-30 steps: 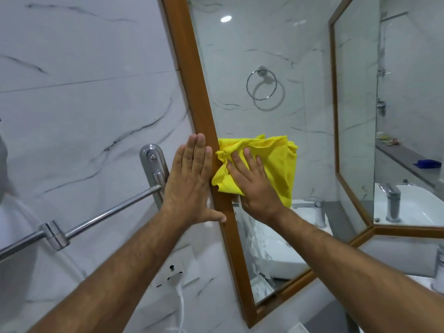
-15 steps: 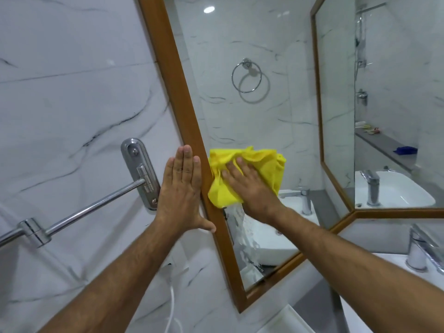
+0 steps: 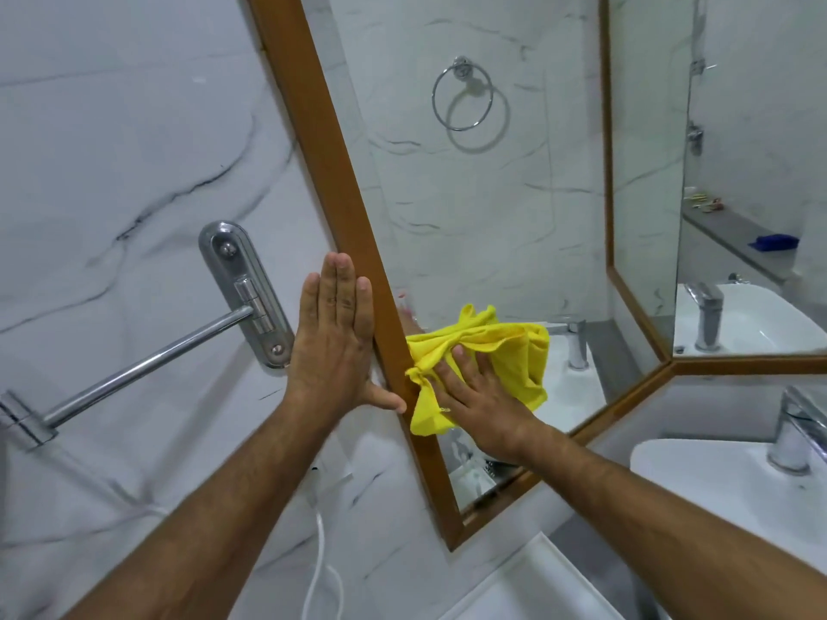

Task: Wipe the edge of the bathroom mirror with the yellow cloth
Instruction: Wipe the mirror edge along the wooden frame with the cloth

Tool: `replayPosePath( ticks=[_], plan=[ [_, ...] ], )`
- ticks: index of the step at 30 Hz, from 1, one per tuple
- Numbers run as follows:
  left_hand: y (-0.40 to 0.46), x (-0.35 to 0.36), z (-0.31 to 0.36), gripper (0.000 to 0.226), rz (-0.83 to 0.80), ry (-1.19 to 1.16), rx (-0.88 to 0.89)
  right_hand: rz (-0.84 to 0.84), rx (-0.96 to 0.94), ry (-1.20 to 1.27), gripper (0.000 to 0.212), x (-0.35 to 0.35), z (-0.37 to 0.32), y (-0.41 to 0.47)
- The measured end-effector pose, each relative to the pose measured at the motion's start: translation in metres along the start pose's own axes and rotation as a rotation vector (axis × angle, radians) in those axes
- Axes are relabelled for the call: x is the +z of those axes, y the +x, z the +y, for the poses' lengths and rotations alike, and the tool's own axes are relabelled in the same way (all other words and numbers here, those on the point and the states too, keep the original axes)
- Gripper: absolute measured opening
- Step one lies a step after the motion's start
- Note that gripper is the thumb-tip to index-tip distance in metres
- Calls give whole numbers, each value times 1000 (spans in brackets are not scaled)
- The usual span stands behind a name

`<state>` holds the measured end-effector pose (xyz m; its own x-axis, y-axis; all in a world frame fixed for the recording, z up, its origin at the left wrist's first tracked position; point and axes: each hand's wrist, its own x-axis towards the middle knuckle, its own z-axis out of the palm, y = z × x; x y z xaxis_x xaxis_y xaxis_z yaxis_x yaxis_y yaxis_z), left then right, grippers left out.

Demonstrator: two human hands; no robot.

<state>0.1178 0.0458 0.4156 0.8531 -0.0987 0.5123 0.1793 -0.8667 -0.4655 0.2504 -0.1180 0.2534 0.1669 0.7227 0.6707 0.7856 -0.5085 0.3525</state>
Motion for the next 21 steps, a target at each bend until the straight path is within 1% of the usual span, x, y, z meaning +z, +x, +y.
replayPosePath(
  ticks=[2,5,8,10,14,16,18,20,21],
  plan=[
    [-8,7,6,166,-17,-28,21,-33,-22,17,87,-5,4,-6],
    [-21,19,19,165,-9,-46,50,-32,8,63,70,-18,12,2],
    [-25,30,23,163,45,-45,84,-28,53,84,76,-35,23,31],
    [-27,36,21,166,32,-51,102,6,60,80,79,-39,26,42],
    [-33,50,27,168,0,-59,118,112,69,78,72,-17,13,30],
    [-34,59,29,165,-18,-46,131,161,102,91,75,2,0,17],
    [-35,66,30,159,-29,-60,139,127,154,133,76,19,-14,-1],
    [-36,71,31,157,-38,-51,138,49,179,106,65,36,-28,-23],
    [-37,74,32,156,-40,-32,132,8,178,78,62,45,-34,-33]
  ],
)
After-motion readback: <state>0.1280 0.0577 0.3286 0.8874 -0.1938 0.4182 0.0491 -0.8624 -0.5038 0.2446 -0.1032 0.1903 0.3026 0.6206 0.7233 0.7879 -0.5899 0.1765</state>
